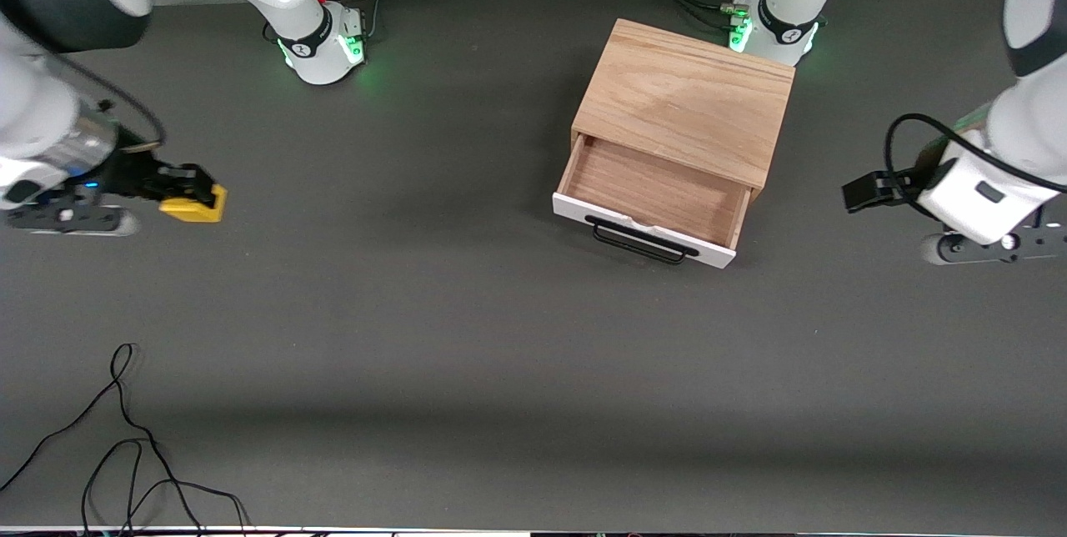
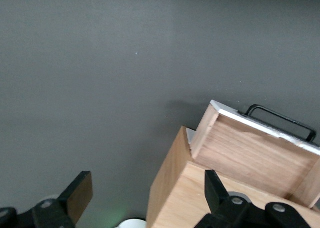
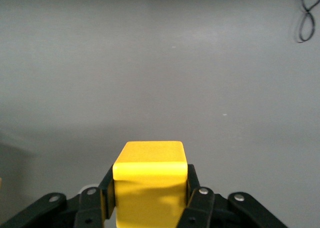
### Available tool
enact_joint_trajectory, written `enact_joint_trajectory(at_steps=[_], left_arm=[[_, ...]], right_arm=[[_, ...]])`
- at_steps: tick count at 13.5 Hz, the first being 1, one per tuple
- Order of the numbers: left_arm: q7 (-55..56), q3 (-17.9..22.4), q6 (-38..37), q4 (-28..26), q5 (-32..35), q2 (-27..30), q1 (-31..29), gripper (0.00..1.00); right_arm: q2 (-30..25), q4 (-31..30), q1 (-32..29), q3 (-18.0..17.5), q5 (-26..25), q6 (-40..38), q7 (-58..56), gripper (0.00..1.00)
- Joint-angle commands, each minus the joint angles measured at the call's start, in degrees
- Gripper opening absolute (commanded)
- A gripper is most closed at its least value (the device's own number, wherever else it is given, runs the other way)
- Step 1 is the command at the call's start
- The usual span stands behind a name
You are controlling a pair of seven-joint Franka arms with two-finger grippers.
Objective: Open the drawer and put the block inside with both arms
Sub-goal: 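Carry the yellow cube with the right gripper over the open drawer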
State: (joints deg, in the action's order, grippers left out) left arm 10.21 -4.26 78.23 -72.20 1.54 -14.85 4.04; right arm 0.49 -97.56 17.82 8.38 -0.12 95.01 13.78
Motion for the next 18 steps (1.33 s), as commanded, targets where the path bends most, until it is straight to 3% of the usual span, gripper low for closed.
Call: enact_joint_trajectory(at_steps=[1,3,5,7,9,11,14,16,18], left_arm=[[-6.0,-0.6,0.5,-1.1,-0.4,1.4,-4.0,1.00],[-6.3,-0.6,1.8,-2.7,-0.7,2.4,-4.1,1.00],[-6.2,-0.3,9.3,-13.8,-0.6,10.0,-3.8,1.00],[-6.3,-0.6,12.6,-18.5,-0.7,12.7,-5.5,1.00],[-7.9,-1.7,12.6,-19.0,-0.7,12.9,-7.1,1.00],[-10.1,-7.1,12.6,-18.9,-0.6,12.9,-12.7,1.00],[-9.8,-7.2,12.1,-18.7,-0.5,12.5,-12.0,1.00],[-10.1,-7.2,11.7,-17.9,-0.5,11.6,-12.6,1.00],[-10.1,-7.3,11.1,-17.8,-0.5,11.5,-12.5,1.00]], right_arm=[[-0.2,-0.3,7.0,0.2,0.6,2.1,9.7,0.26],[1.1,1.0,13.2,0.2,0.6,3.0,17.9,0.26],[4.9,5.1,20.2,0.2,0.5,3.3,28.2,0.26],[11.3,11.3,26.0,0.1,0.6,3.6,37.6,0.25],[19.3,19.6,31.6,0.1,0.5,3.6,46.9,0.24],[26.5,27.2,35.1,0.1,0.3,3.6,55.0,0.24],[35.3,37.1,38.0,-1.1,0.3,3.6,63.3,0.23],[39.3,40.7,38.4,-4.5,0.3,5.4,67.0,0.23],[40.4,40.6,38.4,-5.5,0.3,7.4,66.7,0.23]])
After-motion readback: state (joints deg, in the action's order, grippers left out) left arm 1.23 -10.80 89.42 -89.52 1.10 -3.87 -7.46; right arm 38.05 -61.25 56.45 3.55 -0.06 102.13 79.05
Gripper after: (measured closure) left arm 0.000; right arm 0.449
